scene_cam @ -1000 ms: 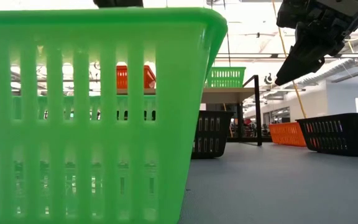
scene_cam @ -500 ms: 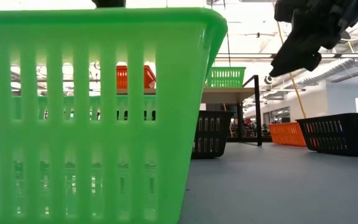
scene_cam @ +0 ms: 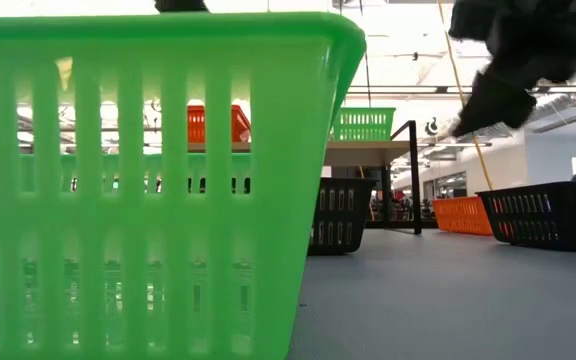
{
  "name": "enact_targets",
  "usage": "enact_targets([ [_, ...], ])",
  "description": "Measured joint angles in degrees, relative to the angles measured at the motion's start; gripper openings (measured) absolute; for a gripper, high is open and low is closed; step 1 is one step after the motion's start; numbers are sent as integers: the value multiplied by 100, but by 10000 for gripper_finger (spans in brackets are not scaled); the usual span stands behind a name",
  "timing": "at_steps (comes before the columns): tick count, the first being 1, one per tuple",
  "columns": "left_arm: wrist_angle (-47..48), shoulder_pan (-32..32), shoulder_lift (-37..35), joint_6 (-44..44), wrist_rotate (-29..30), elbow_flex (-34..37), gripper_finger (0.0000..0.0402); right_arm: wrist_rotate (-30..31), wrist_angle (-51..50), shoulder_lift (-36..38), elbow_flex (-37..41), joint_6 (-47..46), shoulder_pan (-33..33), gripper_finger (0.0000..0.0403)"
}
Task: Stack baskets on shelf by color
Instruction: Stack the left black bin on the other black bin on the shelf
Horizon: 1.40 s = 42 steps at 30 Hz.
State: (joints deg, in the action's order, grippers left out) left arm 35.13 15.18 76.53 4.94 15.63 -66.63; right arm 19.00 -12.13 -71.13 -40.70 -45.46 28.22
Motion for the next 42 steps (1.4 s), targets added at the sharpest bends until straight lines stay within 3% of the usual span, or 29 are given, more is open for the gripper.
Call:
enact_targets([
  [4, -687, 368, 19, 113, -2, 651, 47, -439, 76, -458, -50, 20, 44, 157],
  [10, -1875, 643, 43, 732, -10, 1516, 47, -666, 82, -933, -493, 925, 79, 157],
  [14, -2010, 769, 39, 222, -16, 1817, 47, -723, 95, -1037, -761, 1397, 71, 157],
  [33, -1819, 906, 150, -2344, -79, 1839, 47, -536, 119, -1035, -798, 1618, -189, 157],
  [42, -2069, 562, 694, -2381, -82, 1836, 63, -535, 141, -1035, -798, 1599, -270, 157],
])
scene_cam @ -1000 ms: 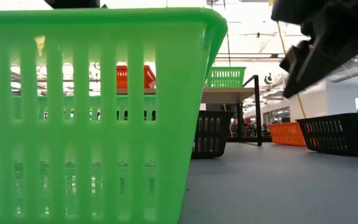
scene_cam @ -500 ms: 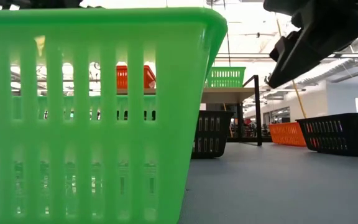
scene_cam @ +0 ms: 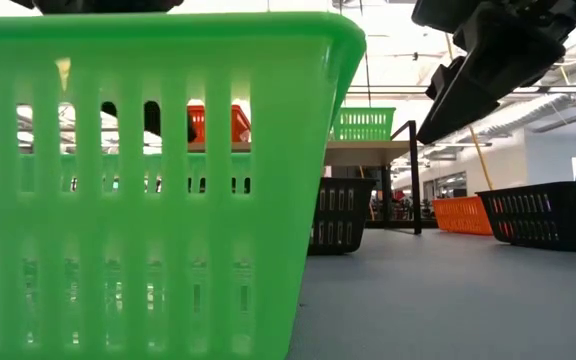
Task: Stack baskets on shelf by color
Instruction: Stack the left black bin on the other black bin on the shelf
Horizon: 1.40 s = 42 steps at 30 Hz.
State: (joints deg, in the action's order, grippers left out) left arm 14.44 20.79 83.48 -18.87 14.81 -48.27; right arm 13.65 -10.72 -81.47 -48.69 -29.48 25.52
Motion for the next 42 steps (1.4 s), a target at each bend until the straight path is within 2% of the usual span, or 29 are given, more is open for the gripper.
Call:
enact_targets([
  [4, -130, -105, 11, 119, -199, 0, 106, -10, -2, 0, 0, -65, 4, 157],
  [10, -103, -96, 110, -1187, -287, 0, 168, -11, -14, 0, 0, -65, 4, 157],
  [16, -98, -91, 552, -2098, -635, -4, 179, 117, -21, 0, 4, -124, 10, 157],
  [23, -116, -96, 1142, -2278, -556, -4, 132, 140, -27, 0, 4, -126, 11, 157],
  [31, -136, -96, 948, -2085, -469, -3, 12, 140, -27, 0, 4, -131, 11, 157],
  [36, -230, -92, 465, -1865, -428, 2, 16, 149, -27, 0, 4, -140, 11, 157],
  [42, -1121, -19, -387, -1442, 146, -213, 6, 301, -24, 0, 6, -264, 13, 157],
])
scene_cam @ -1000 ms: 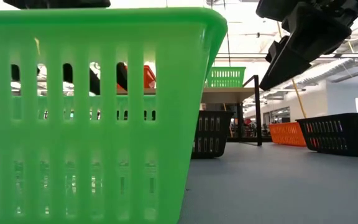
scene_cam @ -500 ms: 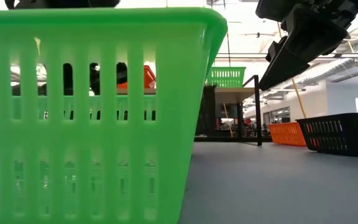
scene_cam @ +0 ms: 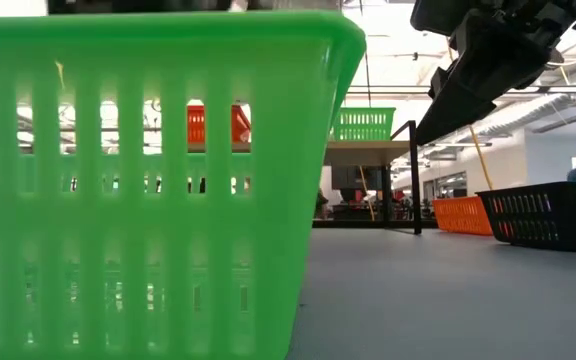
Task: Stack baskets on shelf by color
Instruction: Stack the left black bin on the other black bin on the shelf
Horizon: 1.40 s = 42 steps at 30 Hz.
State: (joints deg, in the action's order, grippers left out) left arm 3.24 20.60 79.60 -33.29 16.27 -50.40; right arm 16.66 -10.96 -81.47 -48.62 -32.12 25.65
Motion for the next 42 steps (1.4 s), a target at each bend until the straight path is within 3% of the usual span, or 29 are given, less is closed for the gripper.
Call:
enact_targets([
  [6, 14, -289, -366, 80, 1122, -1040, 5, 4, 60, 0, 0, -15, -2, 157],
  [8, 196, -491, -360, 246, 1255, -1481, 5, 4, 60, 0, 0, -18, -4, 157],
  [15, 1910, -1531, 192, 1326, 789, -3083, 5, 12, 77, 0, 2, 27, -4, 157],
  [26, 3559, -2852, 1766, 1675, 450, -5085, 8, 22, 369, -2, 342, 282, -17, 157],
  [36, 4422, -3235, 2384, 2047, 267, -5494, 11, 22, 361, 0, 561, 284, -17, 157],
  [42, 4558, -3434, 2490, 2138, -309, -5496, 10, 22, 389, -2, 636, 282, -17, 157],
])
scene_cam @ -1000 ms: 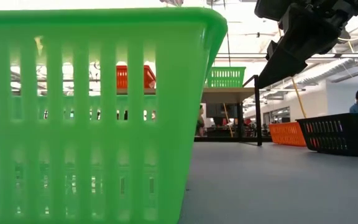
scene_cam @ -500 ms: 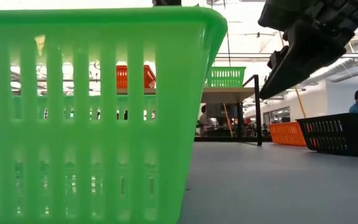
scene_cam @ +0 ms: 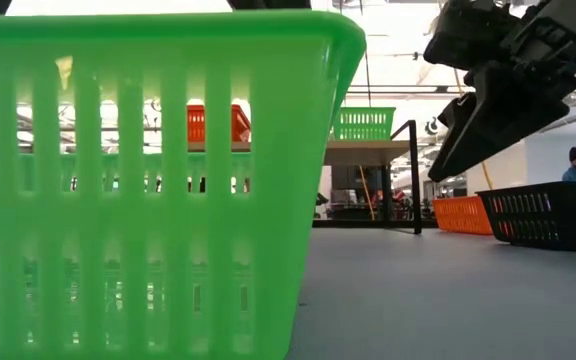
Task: Stack baskets on shelf by color
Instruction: Stack the left black bin on the other black bin on the shelf
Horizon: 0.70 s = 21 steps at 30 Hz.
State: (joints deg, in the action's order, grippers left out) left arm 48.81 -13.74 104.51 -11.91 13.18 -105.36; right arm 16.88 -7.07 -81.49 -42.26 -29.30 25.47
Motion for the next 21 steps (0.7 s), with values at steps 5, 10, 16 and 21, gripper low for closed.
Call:
enact_targets([
  [5, 333, -93, -14, 18, -74, 0, 25, 78, 17, 1, 0, 8, 0, 157],
  [10, 605, -142, -17, 23, -99, 0, 23, 105, 13, 0, 0, 20, 0, 157],
  [16, 623, -147, -20, 20, -95, 0, 52, 107, 25, 2, 0, 20, 0, 157],
  [21, 620, -148, -20, 20, -57, 0, 109, 107, 24, 2, 0, 20, 0, 157],
])
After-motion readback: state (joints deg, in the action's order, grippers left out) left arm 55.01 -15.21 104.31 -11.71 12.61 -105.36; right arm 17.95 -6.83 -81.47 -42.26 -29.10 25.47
